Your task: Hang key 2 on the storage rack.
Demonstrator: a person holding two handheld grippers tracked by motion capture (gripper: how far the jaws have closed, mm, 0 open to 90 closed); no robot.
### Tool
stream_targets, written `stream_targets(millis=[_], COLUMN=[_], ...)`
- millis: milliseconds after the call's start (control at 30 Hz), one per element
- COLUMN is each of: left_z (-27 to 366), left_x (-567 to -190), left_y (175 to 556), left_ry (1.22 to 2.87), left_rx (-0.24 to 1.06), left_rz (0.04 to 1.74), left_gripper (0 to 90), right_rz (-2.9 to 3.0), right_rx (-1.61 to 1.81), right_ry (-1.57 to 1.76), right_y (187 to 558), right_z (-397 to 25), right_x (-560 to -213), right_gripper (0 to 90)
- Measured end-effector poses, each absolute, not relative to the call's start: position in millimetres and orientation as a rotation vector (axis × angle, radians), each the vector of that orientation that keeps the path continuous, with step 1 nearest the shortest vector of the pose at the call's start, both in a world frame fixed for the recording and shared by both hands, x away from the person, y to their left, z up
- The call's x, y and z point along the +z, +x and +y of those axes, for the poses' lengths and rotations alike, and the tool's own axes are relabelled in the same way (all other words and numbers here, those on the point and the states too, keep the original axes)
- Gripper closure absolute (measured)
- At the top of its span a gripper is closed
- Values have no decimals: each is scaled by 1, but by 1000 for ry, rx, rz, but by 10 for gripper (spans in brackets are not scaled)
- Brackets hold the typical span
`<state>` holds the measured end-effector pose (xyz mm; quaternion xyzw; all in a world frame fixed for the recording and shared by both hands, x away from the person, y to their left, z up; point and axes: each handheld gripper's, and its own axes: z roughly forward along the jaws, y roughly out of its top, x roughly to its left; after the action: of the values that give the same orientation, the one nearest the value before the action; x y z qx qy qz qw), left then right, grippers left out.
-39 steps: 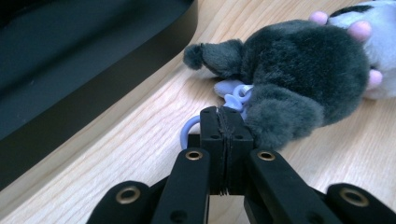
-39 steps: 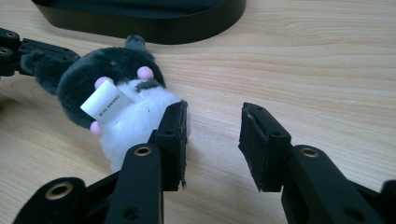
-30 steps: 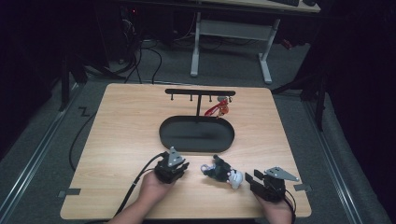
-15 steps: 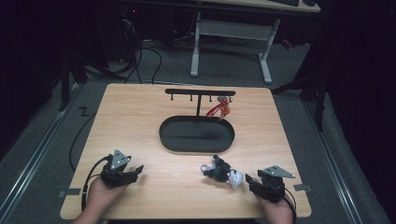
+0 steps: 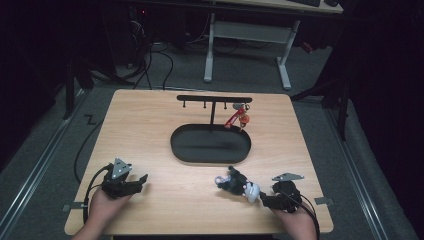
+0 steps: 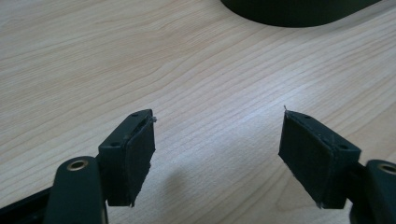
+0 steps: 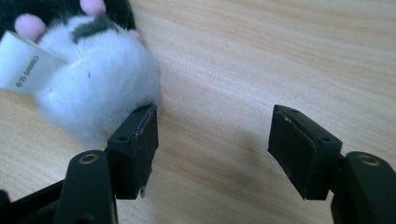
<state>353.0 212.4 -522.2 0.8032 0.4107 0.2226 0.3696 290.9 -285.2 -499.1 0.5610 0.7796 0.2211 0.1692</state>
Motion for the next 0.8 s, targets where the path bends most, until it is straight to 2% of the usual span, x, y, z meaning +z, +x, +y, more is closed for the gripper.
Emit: stream_targets(millis=[367, 667, 700, 800], left_z=[208, 206, 206, 207], left_x=[-521, -524, -523, -523], left_y=[348, 349, 349, 348], left_ry=[2087, 2093, 2096, 2088], left_rx=[567, 552, 551, 547], left_rz=[1010, 997, 991, 991], left_gripper=[270, 265, 264, 263], right_rz=[2364, 2499, 2530, 2571], right_rx=[450, 281, 255, 256], right_ry=[1596, 1485, 1467, 1445], right_y=[301, 302, 303, 304], right_z=[-279, -271, -268, -265], right_x=[-492, -485, -482, -479], right_gripper=[305, 255, 221, 203])
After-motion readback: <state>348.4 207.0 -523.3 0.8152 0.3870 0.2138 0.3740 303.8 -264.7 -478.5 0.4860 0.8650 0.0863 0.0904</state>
